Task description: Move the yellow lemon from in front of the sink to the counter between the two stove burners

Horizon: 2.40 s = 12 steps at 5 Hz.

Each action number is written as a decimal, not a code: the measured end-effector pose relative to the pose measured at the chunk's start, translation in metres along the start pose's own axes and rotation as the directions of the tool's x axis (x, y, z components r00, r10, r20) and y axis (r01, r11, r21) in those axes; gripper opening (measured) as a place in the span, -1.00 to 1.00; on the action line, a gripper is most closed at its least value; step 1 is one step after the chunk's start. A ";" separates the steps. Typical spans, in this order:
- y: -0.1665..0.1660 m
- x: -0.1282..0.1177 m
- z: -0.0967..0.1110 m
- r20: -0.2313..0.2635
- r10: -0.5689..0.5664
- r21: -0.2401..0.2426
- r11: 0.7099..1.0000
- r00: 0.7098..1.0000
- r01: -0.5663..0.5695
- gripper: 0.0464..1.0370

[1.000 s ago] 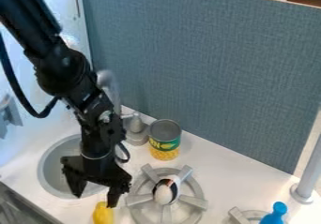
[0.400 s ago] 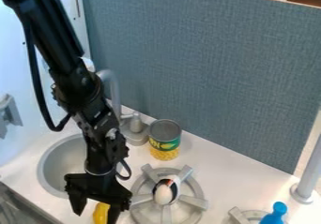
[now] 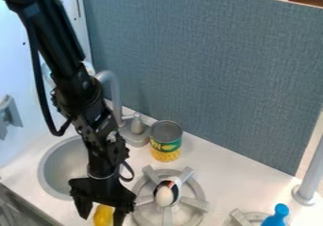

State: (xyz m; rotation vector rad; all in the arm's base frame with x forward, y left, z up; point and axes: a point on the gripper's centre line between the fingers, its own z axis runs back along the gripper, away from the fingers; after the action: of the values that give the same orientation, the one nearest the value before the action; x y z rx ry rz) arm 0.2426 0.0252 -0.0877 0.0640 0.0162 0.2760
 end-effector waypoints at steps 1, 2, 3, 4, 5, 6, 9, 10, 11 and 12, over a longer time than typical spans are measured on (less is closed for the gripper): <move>0.007 0.007 -0.013 -0.029 0.040 0.064 0.997 0.999 -0.038 0.93; 0.014 0.012 -0.021 -0.053 0.067 0.123 0.991 0.996 -0.060 0.85; 0.013 0.010 -0.021 -0.062 0.064 0.116 0.992 0.996 -0.056 0.41; 0.008 0.005 0.002 -0.038 0.040 0.067 0.997 0.998 -0.037 0.41; 0.000 0.019 0.060 0.069 -0.034 -0.012 0.999 0.997 0.035 0.41; -0.013 0.031 0.101 0.157 -0.104 -0.048 0.992 0.982 0.113 0.41; -0.137 0.092 0.097 0.182 -0.247 -0.124 0.954 0.952 0.272 0.41; -0.164 0.097 0.087 0.175 -0.295 -0.123 0.940 0.939 0.318 0.41; -0.183 0.100 0.066 0.139 -0.341 -0.112 0.927 0.930 0.357 0.41; -0.191 0.092 0.038 0.104 -0.364 -0.093 0.923 0.926 0.373 0.41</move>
State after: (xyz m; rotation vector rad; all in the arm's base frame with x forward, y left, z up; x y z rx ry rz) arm 0.3840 -0.1351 -0.0631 -0.0395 -0.0719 -0.1047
